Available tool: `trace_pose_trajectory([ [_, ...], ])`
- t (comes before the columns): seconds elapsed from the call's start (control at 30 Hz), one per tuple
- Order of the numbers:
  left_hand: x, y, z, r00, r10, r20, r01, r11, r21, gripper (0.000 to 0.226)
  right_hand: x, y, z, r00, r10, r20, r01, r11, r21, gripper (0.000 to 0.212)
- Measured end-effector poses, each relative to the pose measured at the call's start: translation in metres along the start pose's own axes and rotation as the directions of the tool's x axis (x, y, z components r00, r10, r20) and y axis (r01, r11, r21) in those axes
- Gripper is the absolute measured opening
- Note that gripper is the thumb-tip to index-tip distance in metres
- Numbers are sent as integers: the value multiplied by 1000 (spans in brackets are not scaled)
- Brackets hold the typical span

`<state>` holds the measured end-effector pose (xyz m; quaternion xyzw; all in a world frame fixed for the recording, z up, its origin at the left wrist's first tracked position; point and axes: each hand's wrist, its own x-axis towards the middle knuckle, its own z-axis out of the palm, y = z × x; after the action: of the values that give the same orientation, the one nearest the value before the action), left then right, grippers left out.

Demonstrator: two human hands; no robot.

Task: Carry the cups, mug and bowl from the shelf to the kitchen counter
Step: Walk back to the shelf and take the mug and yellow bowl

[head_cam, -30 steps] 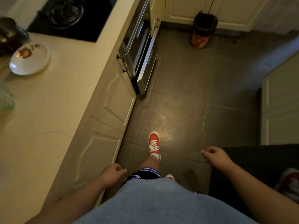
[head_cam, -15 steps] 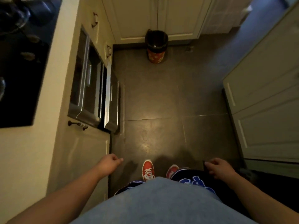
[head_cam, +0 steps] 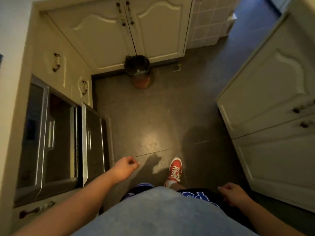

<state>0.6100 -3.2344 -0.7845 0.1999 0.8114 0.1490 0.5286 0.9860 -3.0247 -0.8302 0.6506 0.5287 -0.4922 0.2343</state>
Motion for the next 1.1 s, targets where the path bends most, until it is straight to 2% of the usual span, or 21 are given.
trace_pose_trajectory([
  [0.1, 12, 11, -17, 1000, -27, 15, 27, 999, 38, 13, 20, -53, -33, 998, -65, -21, 65, 998, -5, 18],
  [0.23, 33, 12, -42, 989, -145, 12, 144, 985, 91, 25, 52, -132, -67, 990, -139, -28, 138, 990, -26, 17],
  [0.4, 79, 25, -80, 973, -232, -5, 232, 972, 38, 23, 98, -221, -96, 979, -201, -40, 201, 980, -17, 18],
  [0.57, 153, 67, -143, 983, -182, 6, 180, 977, 113, 20, 115, -300, -121, 982, -185, -38, 186, 983, 12, 17],
  [0.73, 224, 148, -214, 996, -87, 34, 79, 977, 199, 10, 110, -345, -158, 989, -135, -56, 138, 989, 47, 15],
  [0.87, 277, 238, -253, 997, -7, 80, -19, 948, 318, 17, 117, -350, -186, 990, -71, -118, 81, 993, 82, 16],
  [0.97, 315, 314, -263, 992, 52, 113, -88, 935, 342, 23, 132, -348, -203, 990, 10, -144, 7, 993, 116, 13],
  [1.1, 362, 408, -261, 983, 128, 134, -166, 926, 338, 21, 174, -344, -231, 980, 112, -163, -85, 983, 160, 21],
])
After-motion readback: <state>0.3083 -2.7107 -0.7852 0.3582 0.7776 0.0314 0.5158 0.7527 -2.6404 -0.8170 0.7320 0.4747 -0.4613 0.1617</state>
